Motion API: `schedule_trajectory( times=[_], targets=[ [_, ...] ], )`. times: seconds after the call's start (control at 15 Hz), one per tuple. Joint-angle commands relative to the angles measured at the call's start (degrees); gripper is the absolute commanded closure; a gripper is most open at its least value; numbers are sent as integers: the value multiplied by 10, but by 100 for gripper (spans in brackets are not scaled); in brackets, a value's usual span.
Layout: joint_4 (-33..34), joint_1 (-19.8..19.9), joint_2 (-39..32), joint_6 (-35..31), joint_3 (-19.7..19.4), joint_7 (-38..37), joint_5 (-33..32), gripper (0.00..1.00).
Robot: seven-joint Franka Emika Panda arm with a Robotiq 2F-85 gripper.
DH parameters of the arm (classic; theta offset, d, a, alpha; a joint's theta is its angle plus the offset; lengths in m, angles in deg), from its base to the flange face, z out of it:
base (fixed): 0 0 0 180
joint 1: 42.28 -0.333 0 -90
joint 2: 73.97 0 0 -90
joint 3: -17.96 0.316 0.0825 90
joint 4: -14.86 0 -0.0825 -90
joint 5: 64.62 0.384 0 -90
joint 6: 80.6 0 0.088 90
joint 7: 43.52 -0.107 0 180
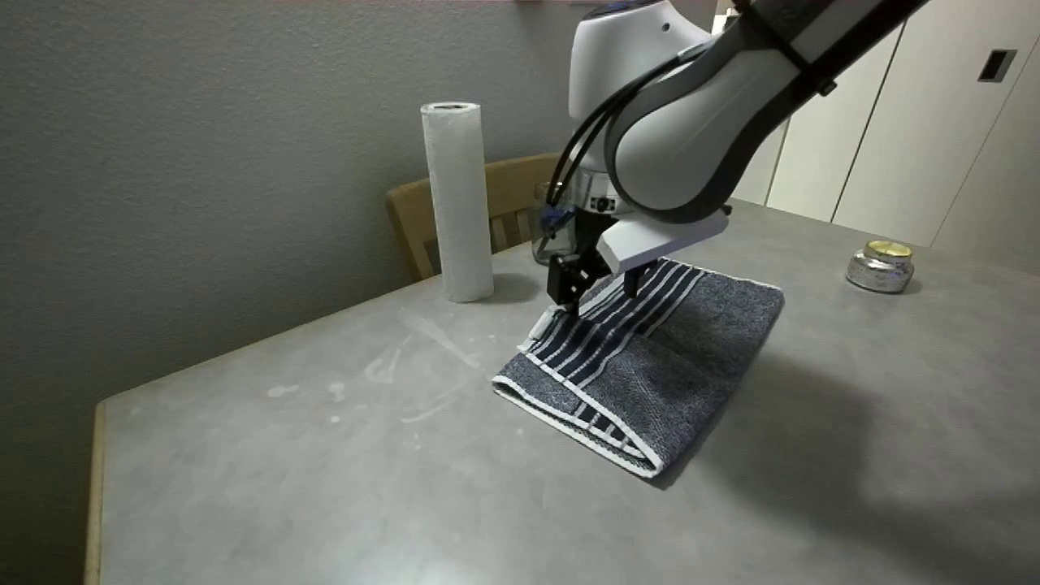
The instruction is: Unfold the towel
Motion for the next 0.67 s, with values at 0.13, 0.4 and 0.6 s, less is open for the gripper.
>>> schedule_trajectory(
  times=[0.13, 0.4, 0.6],
  targets=[
    [9, 12, 19, 42, 37, 48, -1, 0],
    [21, 14, 15, 62, 61, 74, 2, 0],
    [22, 13, 6, 78, 70, 87, -2, 0]
  ],
)
